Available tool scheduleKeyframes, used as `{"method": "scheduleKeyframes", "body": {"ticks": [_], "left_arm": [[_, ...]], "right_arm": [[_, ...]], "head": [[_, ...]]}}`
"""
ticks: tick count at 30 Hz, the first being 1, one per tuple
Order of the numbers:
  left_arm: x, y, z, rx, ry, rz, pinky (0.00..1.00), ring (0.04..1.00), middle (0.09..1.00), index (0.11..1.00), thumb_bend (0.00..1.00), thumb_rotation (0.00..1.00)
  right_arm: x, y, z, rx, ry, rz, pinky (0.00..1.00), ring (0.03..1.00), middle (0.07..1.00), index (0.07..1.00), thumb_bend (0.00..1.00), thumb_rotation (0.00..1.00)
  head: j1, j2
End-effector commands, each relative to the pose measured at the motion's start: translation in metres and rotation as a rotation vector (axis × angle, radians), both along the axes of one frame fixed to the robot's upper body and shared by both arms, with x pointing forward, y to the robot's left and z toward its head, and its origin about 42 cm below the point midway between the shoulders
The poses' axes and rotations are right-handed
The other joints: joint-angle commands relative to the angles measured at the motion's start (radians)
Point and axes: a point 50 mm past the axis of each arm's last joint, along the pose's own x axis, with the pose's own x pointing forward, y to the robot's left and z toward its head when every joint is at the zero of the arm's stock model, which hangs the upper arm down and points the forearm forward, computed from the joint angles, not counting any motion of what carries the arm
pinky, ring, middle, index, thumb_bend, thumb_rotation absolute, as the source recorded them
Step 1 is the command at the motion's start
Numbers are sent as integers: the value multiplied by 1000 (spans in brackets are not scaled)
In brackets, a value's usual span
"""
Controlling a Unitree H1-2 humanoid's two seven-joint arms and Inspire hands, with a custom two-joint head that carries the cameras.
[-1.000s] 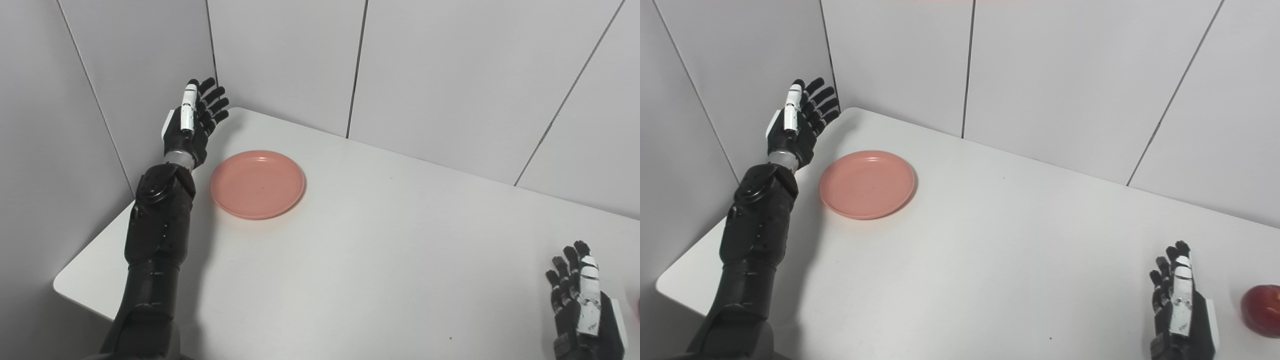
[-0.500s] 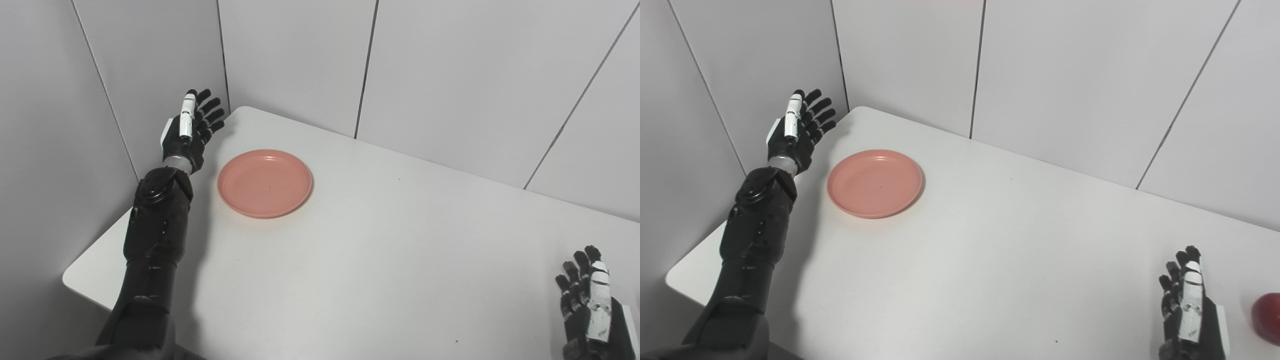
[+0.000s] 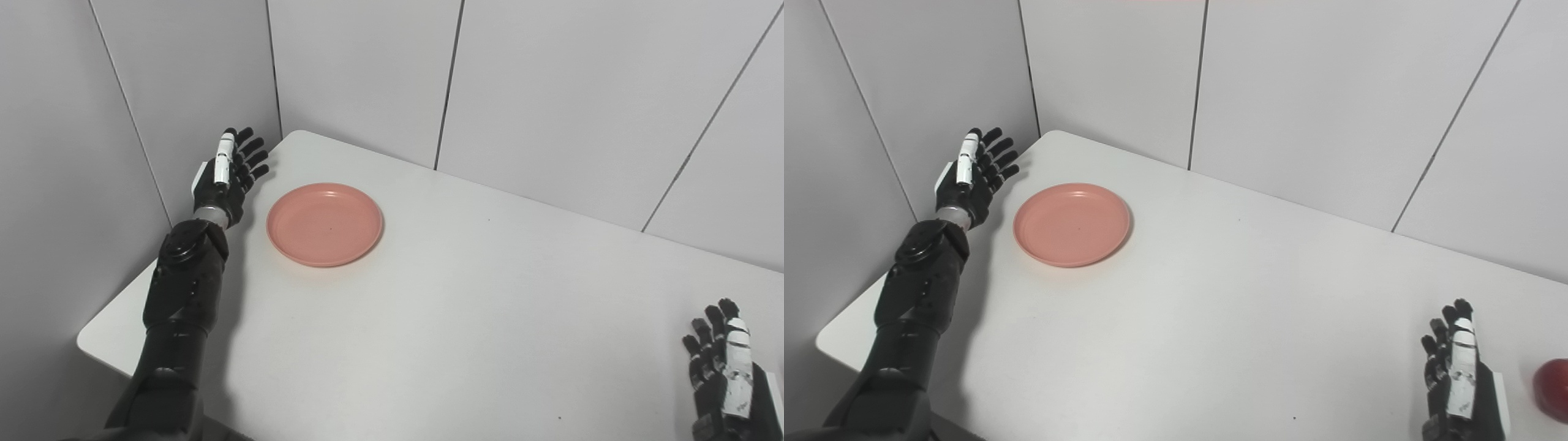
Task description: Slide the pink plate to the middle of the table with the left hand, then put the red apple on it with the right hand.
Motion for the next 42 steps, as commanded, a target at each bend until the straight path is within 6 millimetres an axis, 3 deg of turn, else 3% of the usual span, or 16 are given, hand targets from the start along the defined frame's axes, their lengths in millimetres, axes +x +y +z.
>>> {"method": "scheduleKeyframes", "body": {"ticks": [1,17,42], "left_arm": [[8,7,27,63,-88,-14,876,883,883,870,317,1000],[4,5,5,57,-56,-20,851,862,852,839,333,1000],[3,-5,-12,42,-32,-65,854,866,871,857,329,1000]], "right_arm": [[4,0,17,-5,-57,13,1000,1000,1000,1000,77,1000],[4,1,20,-4,-60,5,1000,1000,1000,1000,71,1000],[5,-1,18,2,-73,8,1000,1000,1000,1000,74,1000]], "head": [[0,0],[-2,8],[-3,19]]}}
